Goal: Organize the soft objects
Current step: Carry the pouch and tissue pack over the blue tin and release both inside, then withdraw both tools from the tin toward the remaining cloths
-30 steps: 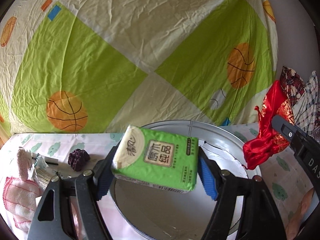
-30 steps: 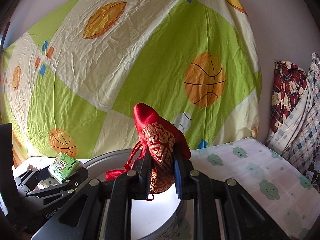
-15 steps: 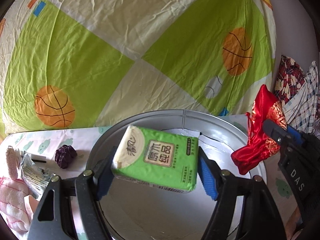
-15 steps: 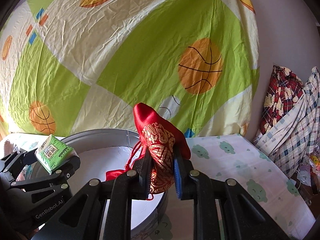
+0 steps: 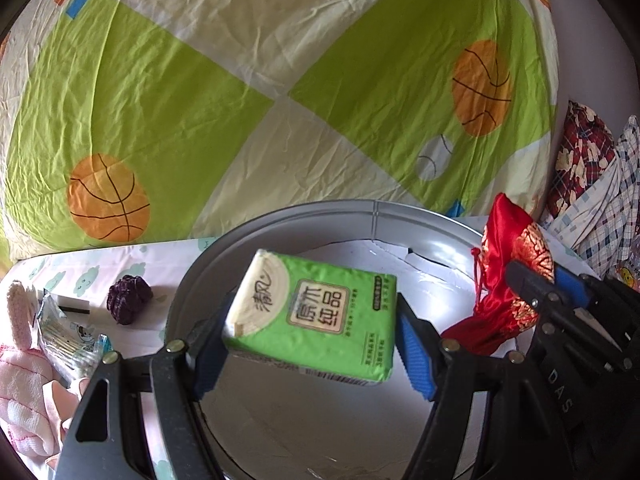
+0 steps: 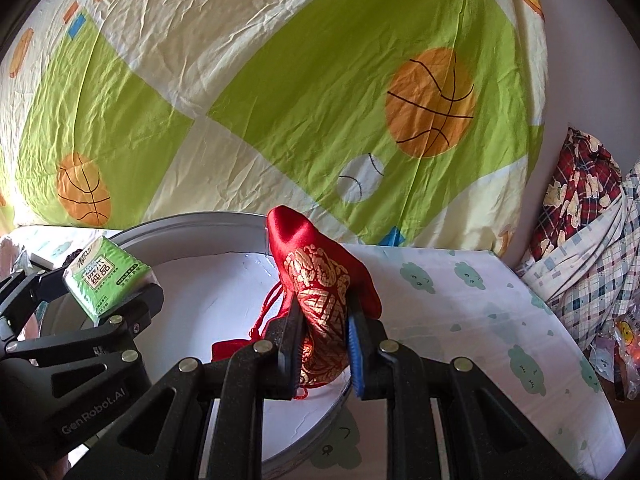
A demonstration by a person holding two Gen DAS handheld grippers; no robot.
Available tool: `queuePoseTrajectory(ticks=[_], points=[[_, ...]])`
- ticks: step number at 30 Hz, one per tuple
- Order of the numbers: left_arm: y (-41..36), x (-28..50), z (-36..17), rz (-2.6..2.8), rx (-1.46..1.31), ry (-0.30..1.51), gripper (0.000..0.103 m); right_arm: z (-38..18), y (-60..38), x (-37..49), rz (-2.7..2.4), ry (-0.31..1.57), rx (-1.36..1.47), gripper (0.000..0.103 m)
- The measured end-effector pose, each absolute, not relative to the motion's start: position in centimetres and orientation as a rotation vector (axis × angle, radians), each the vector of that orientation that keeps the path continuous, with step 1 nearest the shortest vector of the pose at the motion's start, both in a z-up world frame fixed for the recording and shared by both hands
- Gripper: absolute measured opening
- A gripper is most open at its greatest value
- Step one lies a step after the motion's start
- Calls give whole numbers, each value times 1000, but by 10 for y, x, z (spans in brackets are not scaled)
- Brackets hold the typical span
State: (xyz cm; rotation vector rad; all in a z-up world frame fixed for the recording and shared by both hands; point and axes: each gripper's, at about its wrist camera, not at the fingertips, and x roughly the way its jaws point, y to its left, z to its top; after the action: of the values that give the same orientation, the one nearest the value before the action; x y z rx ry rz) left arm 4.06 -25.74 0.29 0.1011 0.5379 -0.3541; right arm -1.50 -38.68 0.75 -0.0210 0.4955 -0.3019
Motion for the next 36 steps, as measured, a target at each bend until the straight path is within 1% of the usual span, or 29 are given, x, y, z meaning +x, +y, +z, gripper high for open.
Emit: queuePoseTrajectory(ticks=[1, 2, 3, 4, 5, 6, 7, 8, 9, 10, 11, 14, 20, 26, 32, 36], points=[[-258, 40, 3, -352, 103, 537, 74, 7, -387, -14, -297, 502, -16, 21], [-258, 40, 3, -348, 105, 534, 75, 6, -387, -14, -293, 506, -6, 26], [-257, 39, 3, -342, 107, 530, 77, 6, -388, -14, -289, 506, 8, 37], [-257, 38, 4, -333, 107, 520, 79, 7, -389, -16, -284, 499, 21, 44], [-255, 36, 5, -323, 109, 507, 86, 10, -390, -18, -291, 483, 31, 53], [-254, 34, 6, -311, 111, 494, 98, 13, -391, -21, -305, 458, 41, 57], [-252, 33, 9, -300, 108, 480, 103, 17, -394, -25, -317, 429, 58, 59], [-248, 32, 12, -288, 97, 463, 103, 22, -398, -30, -326, 398, 84, 65], [-245, 30, 15, -286, 84, 444, 103, 27, -403, -36, -330, 360, 124, 81], [-242, 28, 19, -293, 73, 433, 103, 31, -409, -43, -339, 313, 170, 88], [-240, 27, 22, -304, 66, 426, 103, 34, -414, -51, -348, 260, 212, 91], [-234, 23, 26, -310, 65, 418, 103, 40, -421, -64, -355, 165, 277, 91], [-214, 20, 22, -272, 79, 422, 103, 42, -409, -69, -416, 96, 207, 91], [-189, 13, 18, -209, 119, 381, 103, 38, -395, -84, -487, 1, 177, 91], [-160, 9, 13, -194, 114, 386, 103, 35, -380, -90, -493, 19, 175, 91], [-144, 9, 9, -189, 108, 399, 103, 36, -368, -102, -535, -26, 159, 91]])
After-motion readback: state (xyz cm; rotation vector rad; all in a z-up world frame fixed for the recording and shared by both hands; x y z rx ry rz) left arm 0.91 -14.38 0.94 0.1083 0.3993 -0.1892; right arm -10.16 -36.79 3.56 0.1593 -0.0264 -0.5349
